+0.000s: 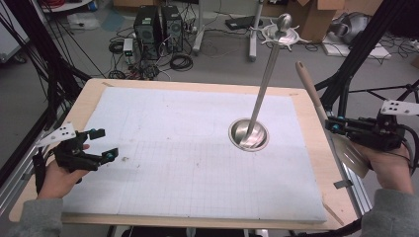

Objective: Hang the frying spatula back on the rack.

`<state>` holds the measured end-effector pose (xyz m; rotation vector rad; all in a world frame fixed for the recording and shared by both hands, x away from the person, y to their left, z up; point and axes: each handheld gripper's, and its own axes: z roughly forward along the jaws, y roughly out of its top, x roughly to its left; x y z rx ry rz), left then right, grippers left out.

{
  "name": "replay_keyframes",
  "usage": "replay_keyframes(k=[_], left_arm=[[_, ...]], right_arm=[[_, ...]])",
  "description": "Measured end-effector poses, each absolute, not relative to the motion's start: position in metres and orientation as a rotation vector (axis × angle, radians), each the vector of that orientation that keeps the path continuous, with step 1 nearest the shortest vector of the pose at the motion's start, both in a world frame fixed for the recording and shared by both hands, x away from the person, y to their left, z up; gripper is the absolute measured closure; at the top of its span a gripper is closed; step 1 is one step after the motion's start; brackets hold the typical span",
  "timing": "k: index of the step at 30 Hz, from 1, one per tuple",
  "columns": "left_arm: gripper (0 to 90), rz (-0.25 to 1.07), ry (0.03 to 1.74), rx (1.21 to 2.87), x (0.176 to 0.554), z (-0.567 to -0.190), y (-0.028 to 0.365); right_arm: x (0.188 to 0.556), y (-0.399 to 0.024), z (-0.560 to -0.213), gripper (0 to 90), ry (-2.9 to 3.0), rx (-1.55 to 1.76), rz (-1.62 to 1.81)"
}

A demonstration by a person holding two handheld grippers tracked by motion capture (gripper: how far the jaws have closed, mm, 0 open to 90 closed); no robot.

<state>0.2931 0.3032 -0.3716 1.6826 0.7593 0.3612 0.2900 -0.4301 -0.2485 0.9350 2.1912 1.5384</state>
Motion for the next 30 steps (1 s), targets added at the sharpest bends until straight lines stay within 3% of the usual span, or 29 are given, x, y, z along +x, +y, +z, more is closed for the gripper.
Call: replay_keyframes(k=[30], left_arm=[[2.3, 0.368, 0.785, 1.682, 0.287, -0.374, 0.31]], right_arm=[[0.292, -0.438, -0.221, 78.0, 2.109, 0.924, 1.584]])
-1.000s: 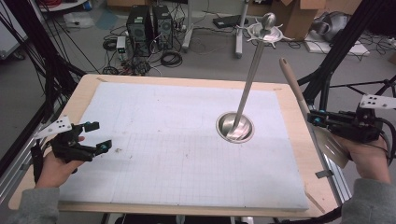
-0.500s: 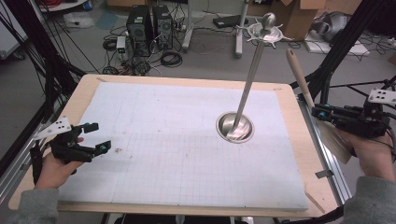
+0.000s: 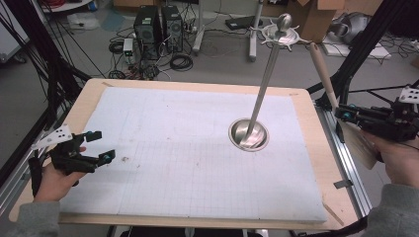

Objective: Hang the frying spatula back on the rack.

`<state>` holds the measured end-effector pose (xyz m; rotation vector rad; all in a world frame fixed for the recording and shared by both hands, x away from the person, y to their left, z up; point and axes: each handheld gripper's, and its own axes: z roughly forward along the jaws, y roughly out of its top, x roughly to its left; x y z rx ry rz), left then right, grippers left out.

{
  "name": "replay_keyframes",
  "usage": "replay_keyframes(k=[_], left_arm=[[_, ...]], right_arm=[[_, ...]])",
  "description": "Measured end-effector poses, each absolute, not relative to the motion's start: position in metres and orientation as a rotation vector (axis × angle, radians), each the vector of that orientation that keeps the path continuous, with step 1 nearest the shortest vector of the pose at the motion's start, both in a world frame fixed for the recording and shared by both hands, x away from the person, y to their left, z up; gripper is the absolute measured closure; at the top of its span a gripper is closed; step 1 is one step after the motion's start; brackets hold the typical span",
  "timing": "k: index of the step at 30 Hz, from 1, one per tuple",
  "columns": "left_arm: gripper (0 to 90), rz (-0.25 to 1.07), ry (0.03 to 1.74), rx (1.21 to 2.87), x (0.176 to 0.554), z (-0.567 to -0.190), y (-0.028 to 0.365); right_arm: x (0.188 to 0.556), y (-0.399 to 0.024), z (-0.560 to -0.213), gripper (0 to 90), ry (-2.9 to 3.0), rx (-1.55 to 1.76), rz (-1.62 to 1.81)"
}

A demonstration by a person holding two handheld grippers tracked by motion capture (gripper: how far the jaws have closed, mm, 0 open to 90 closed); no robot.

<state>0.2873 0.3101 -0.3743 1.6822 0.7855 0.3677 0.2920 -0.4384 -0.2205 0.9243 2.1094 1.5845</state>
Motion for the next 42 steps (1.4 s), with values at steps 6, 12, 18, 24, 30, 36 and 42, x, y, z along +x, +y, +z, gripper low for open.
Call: replay_keyframes(k=[6, 12, 18, 24, 30, 36, 42], left_arm=[[2.3, 0.376, 0.8, 1.694, 0.285, -0.377, 0.314], [2.3, 0.387, 0.808, 1.686, 0.281, -0.376, 0.317], [2.3, 0.392, 0.818, 1.682, 0.279, -0.376, 0.321], [2.3, 0.39, 0.819, 1.681, 0.278, -0.376, 0.321], [2.3, 0.391, 0.816, 1.683, 0.279, -0.376, 0.321], [2.3, 0.389, 0.817, 1.686, 0.279, -0.377, 0.32], [2.3, 0.389, 0.818, 1.687, 0.279, -0.377, 0.32]], right_arm=[[0.296, -0.44, -0.219, 78.0, 2.089, 0.934, 1.62], [0.301, -0.44, -0.22, 78.0, 2.093, 0.934, 1.632], [0.303, -0.439, -0.22, 78.0, 2.096, 0.927, 1.652], [0.306, -0.437, -0.221, 78.0, 2.107, 0.932, 1.659], [0.308, -0.437, -0.223, 78.0, 2.11, 0.934, 1.666], [0.309, -0.437, -0.225, 78.0, 2.111, 0.944, 1.673], [0.31, -0.438, -0.227, 78.0, 2.101, 0.944, 1.7]])
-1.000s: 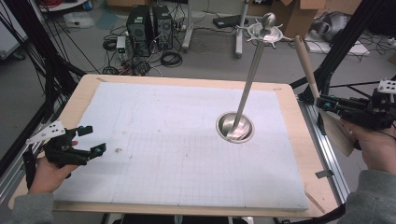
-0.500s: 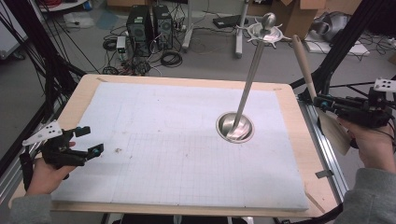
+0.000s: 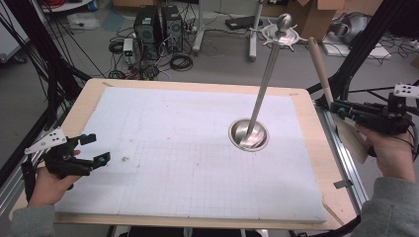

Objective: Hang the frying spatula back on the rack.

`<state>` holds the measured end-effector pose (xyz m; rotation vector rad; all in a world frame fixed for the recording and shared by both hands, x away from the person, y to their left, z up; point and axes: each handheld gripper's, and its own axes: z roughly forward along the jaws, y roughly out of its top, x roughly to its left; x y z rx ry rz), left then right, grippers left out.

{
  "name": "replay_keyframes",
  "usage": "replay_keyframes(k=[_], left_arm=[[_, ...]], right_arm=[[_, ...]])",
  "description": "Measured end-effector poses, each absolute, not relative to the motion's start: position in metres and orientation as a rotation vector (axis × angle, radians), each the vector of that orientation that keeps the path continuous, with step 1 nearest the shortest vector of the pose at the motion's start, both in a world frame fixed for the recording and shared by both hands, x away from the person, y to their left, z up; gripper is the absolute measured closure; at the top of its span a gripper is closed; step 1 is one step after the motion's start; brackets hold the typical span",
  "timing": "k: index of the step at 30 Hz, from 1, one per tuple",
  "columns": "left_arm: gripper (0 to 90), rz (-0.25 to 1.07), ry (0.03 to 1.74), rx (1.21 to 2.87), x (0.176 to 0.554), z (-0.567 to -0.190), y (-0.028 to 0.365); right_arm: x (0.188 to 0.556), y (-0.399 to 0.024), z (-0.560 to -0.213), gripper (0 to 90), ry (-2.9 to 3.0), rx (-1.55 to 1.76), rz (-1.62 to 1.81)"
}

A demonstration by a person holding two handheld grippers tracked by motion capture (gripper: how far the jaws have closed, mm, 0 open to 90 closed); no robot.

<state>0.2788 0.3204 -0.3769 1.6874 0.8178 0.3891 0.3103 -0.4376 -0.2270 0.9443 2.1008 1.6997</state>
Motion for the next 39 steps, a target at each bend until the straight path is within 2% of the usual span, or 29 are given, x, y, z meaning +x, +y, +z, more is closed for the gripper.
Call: replay_keyframes(k=[39], left_arm=[[2.3, 0.389, 0.83, 1.696, 0.278, -0.379, 0.322]], right_arm=[[0.324, -0.44, -0.239, 77.9, 2.098, 0.972, 1.822]])
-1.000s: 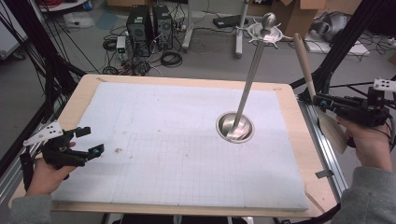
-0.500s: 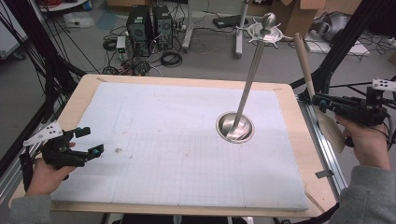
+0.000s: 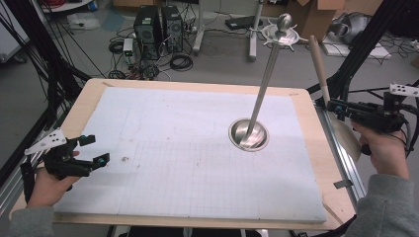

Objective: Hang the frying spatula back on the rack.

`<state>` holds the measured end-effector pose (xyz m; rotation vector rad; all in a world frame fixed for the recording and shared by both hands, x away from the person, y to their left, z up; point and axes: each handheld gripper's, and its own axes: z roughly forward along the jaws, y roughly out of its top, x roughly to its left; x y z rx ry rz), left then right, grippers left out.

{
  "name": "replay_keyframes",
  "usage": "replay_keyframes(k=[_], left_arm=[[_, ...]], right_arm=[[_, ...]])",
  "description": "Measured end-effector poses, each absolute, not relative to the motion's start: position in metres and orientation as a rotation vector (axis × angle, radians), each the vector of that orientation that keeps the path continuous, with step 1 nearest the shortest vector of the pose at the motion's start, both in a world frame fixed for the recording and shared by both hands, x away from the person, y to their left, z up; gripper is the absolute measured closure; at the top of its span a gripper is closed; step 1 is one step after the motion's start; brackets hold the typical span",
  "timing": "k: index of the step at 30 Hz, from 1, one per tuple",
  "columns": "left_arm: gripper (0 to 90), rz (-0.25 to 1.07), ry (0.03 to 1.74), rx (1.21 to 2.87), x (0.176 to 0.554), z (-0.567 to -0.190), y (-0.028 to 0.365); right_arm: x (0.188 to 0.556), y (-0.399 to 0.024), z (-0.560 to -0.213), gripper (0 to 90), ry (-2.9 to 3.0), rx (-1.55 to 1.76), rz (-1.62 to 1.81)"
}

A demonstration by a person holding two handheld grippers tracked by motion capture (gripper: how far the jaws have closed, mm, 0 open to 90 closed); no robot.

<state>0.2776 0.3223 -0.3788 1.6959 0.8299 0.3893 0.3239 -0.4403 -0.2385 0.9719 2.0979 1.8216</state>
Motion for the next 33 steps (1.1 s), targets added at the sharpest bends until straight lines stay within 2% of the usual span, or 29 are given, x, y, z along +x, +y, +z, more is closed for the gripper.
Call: replay_keyframes(k=[33], left_arm=[[2.3, 0.385, 0.829, 1.701, 0.279, -0.379, 0.32]], right_arm=[[0.329, -0.421, -0.245, 77.9, 2.162, 0.93, 1.78]])
